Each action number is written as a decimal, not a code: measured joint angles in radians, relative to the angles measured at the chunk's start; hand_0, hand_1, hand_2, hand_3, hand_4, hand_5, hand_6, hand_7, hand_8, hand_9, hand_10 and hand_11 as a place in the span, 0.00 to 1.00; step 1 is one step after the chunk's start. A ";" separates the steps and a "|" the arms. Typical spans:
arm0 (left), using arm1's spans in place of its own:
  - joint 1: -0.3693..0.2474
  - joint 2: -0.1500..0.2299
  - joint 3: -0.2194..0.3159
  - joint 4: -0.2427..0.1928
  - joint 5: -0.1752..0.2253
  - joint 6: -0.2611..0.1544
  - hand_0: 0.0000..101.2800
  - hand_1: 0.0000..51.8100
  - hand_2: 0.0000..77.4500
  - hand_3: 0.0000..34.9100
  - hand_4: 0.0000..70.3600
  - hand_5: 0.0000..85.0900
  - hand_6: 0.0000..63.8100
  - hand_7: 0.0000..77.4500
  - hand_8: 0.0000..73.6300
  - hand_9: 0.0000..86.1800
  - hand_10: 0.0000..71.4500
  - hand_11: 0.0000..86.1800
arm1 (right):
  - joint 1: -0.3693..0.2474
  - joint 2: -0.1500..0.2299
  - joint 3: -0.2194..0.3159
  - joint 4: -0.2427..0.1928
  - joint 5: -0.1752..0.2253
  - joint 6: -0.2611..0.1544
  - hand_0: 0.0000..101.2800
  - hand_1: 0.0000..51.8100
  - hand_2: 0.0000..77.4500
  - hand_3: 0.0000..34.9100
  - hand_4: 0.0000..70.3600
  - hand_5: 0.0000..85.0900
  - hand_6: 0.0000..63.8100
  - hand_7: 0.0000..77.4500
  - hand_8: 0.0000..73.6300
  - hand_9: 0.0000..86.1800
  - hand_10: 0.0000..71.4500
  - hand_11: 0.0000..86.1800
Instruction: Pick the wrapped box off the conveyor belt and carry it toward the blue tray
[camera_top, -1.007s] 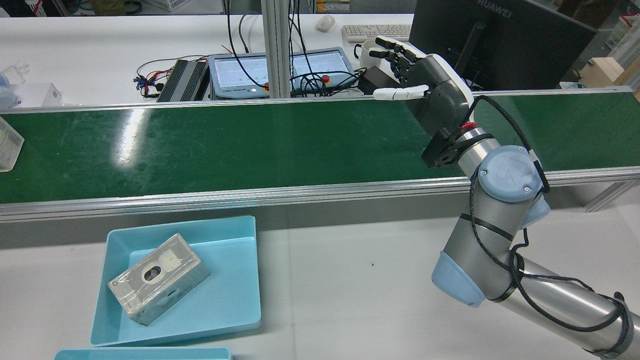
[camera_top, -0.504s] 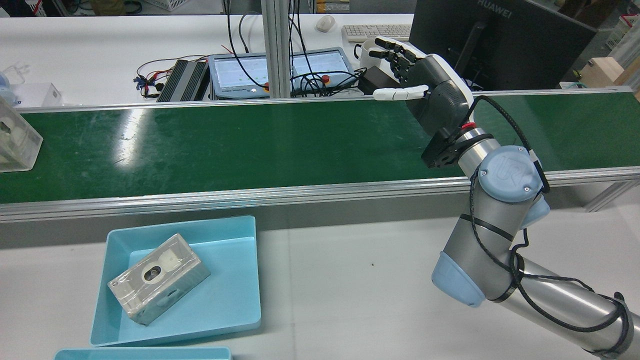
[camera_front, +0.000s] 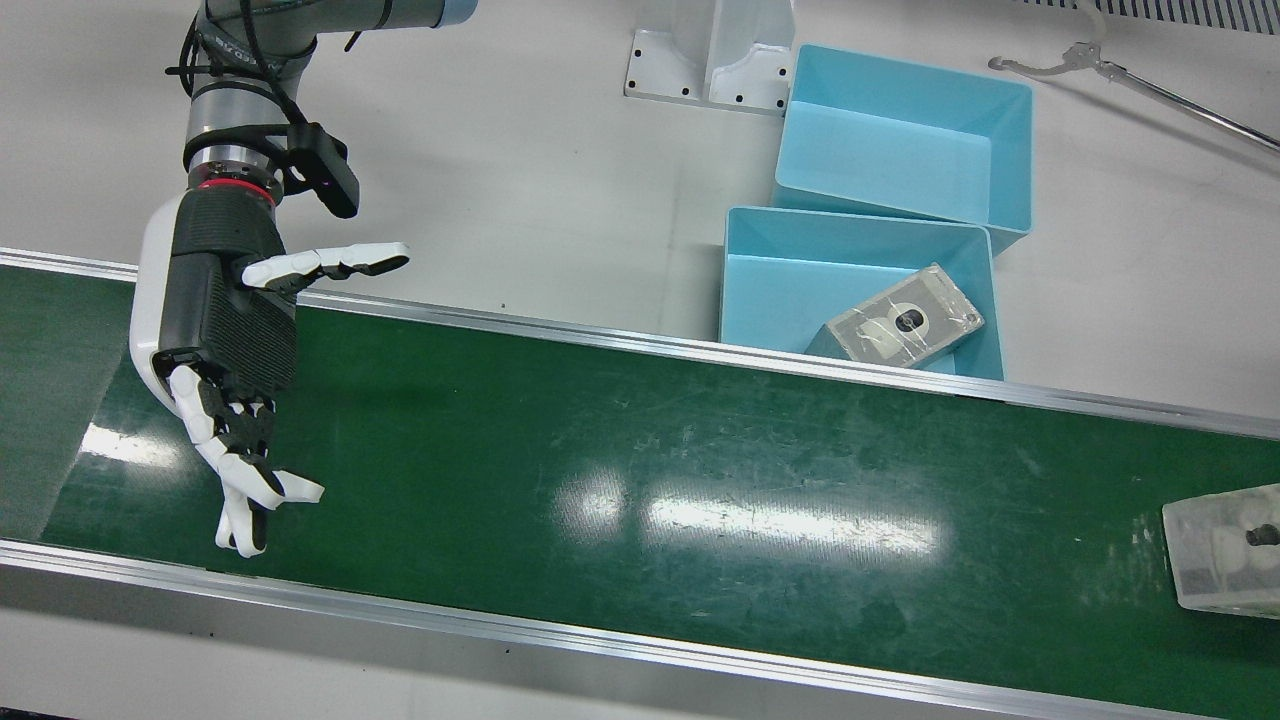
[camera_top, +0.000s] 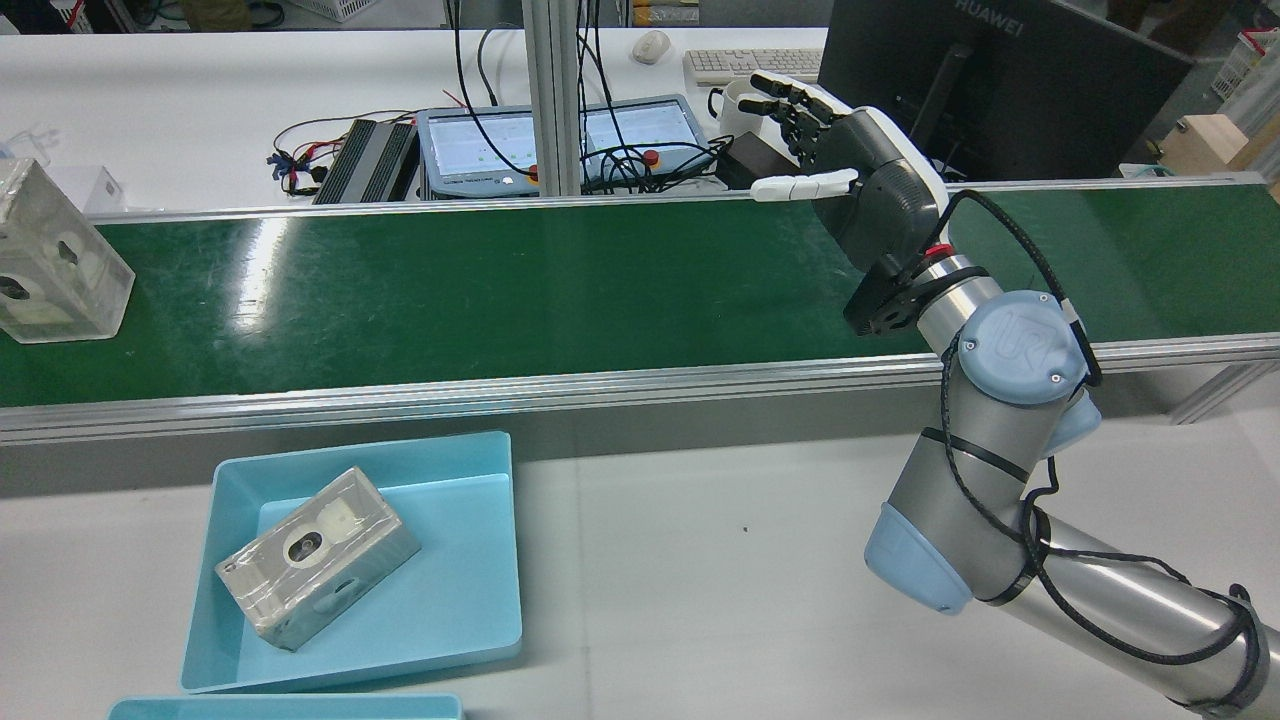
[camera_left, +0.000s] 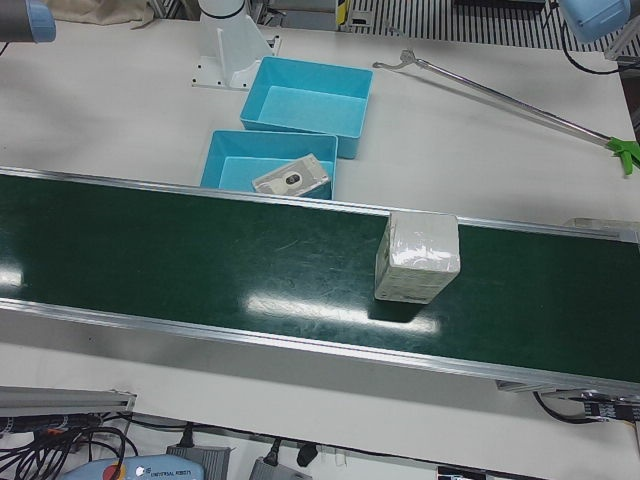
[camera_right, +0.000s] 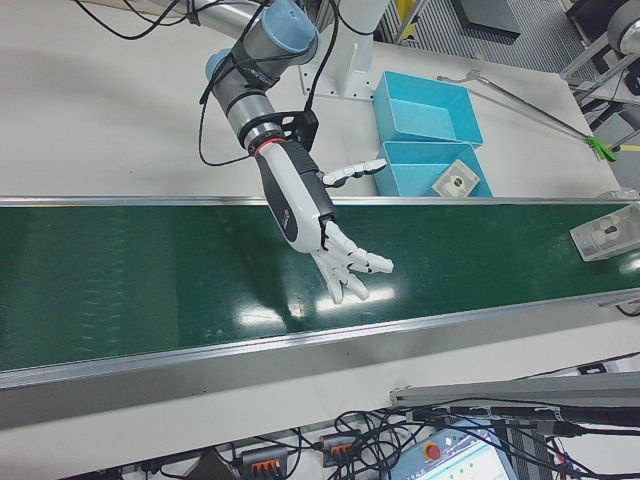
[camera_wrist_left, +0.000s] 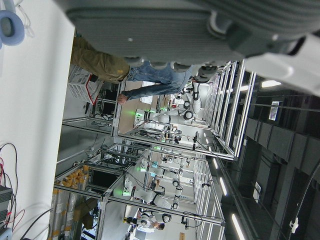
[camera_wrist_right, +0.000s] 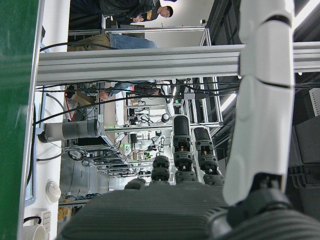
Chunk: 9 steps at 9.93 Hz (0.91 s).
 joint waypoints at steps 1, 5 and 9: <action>0.000 0.000 0.000 0.000 0.000 0.000 0.00 0.00 0.01 0.00 0.01 0.01 0.01 0.01 0.01 0.00 0.00 0.01 | 0.001 -0.001 0.000 0.000 0.000 0.000 0.47 0.23 0.11 0.00 0.22 0.18 0.15 0.34 0.08 0.11 0.00 0.01; 0.000 0.000 0.000 0.000 0.000 0.000 0.00 0.00 0.01 0.00 0.01 0.01 0.00 0.01 0.01 0.01 0.00 0.01 | -0.003 0.000 -0.003 0.000 -0.001 -0.001 0.47 0.23 0.13 0.00 0.22 0.18 0.17 0.34 0.08 0.11 0.00 0.01; 0.000 0.000 0.000 0.000 0.000 0.000 0.00 0.00 0.01 0.00 0.01 0.01 0.00 0.01 0.01 0.01 0.00 0.00 | -0.013 0.015 -0.051 0.005 0.000 -0.002 0.47 0.25 0.13 0.00 0.22 0.18 0.18 0.35 0.08 0.13 0.00 0.01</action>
